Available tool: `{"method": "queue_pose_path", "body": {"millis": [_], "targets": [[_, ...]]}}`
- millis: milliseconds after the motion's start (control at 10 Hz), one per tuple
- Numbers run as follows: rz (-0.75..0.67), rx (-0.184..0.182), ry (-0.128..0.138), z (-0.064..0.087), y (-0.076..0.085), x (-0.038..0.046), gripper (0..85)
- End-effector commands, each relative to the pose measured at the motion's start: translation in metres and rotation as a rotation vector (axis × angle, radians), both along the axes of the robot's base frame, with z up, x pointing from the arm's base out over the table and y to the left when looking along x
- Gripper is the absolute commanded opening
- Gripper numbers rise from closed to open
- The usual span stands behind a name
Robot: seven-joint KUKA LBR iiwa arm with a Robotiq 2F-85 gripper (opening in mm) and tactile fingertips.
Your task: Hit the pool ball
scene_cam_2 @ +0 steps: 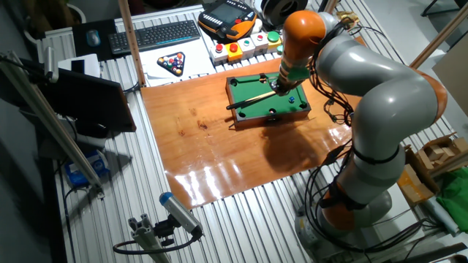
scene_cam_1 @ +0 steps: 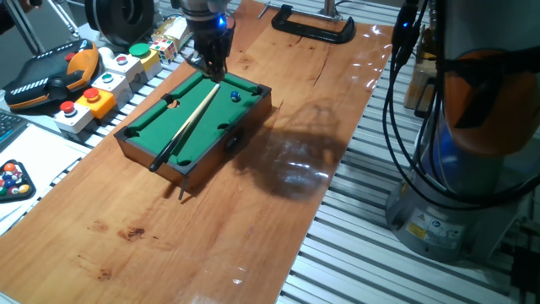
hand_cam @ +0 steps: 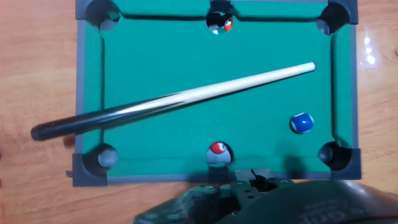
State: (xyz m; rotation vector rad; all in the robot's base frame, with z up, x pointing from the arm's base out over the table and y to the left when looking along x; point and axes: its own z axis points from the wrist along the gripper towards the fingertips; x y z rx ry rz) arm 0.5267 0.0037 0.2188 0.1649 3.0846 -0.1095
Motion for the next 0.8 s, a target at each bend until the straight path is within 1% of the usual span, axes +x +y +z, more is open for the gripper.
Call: {"method": "queue_pose_path", "body": {"millis": [0,100,200,300,500,700], "targets": [[-0.008,0.000,0.000,-0.004,0.002,0.0015,0.7],[-0.020,0.007,0.000,-0.010,0.004,0.0039,0.7],[-0.043,0.023,0.002,-0.016,0.005,0.0057,0.7],[-0.051,0.028,0.002,-0.021,0.007,0.0075,0.7],[-0.078,0.024,-0.005,-0.031,0.009,0.0111,0.7],[-0.116,0.021,-0.007,-0.041,0.006,0.0138,0.7]]}}
